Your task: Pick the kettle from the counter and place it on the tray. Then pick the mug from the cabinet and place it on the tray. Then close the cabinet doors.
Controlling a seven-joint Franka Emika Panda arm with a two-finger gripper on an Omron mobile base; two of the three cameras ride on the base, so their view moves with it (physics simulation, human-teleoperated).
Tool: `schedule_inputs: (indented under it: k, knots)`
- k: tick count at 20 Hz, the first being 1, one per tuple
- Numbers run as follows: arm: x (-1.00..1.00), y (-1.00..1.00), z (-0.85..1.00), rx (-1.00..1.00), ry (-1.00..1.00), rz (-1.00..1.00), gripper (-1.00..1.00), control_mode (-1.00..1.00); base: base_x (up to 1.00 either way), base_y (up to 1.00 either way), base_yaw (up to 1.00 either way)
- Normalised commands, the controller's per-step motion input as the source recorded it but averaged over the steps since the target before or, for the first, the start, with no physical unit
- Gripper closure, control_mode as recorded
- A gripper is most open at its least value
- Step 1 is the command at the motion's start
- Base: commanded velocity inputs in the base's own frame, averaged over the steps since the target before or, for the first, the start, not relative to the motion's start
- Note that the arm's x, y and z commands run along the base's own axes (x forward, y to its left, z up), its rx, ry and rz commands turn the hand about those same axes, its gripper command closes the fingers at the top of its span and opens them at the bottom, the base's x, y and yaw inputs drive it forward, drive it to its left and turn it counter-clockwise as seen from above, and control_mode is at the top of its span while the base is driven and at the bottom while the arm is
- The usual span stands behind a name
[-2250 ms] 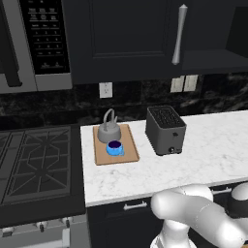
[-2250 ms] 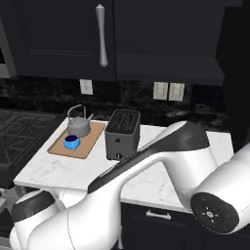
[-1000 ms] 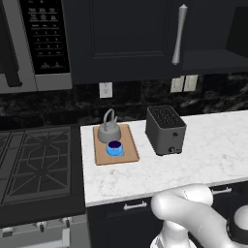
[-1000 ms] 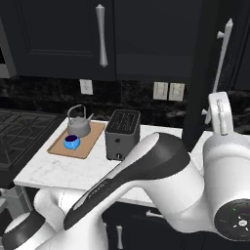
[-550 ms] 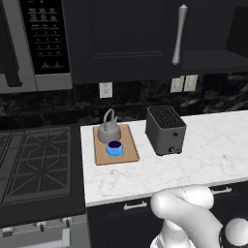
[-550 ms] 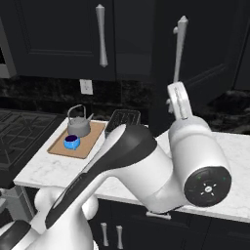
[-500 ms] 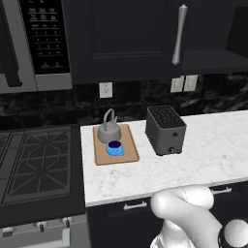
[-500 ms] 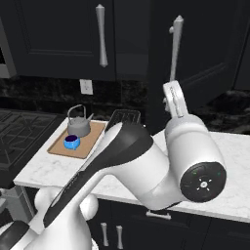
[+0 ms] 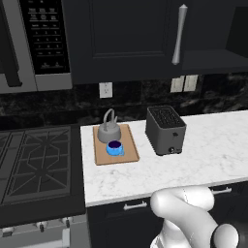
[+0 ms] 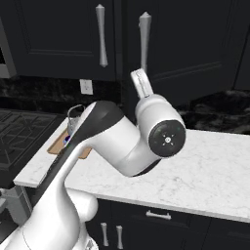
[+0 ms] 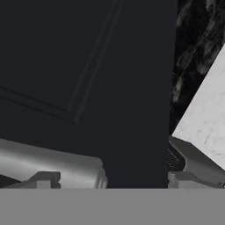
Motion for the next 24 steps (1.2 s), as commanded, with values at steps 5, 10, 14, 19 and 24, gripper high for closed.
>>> schedule_inputs:
  k: [5, 10, 14, 19, 24]
  knots:
    - [0.71, 0.53, -0.01, 0.00, 0.08, 0.07, -1.00, -1.00, 0.00, 0.00, 0.00]
    - [0.82, 0.38, -0.01, 0.00, 0.05, 0.01, -1.00, -1.00, 0.00, 0.00, 0.00]
    - [0.78, 0.28, 0.00, 0.00, 0.07, 0.00, -1.00, -1.00, 0.00, 0.00, 0.00]
    - [0.67, 0.12, -0.08, 0.00, 0.04, 0.00, -1.00, -1.00, 0.00, 0.00, 0.00]
    - [0.71, 0.04, -0.15, 0.00, 0.00, 0.00, -1.00, -1.00, 0.00, 0.00, 0.00]
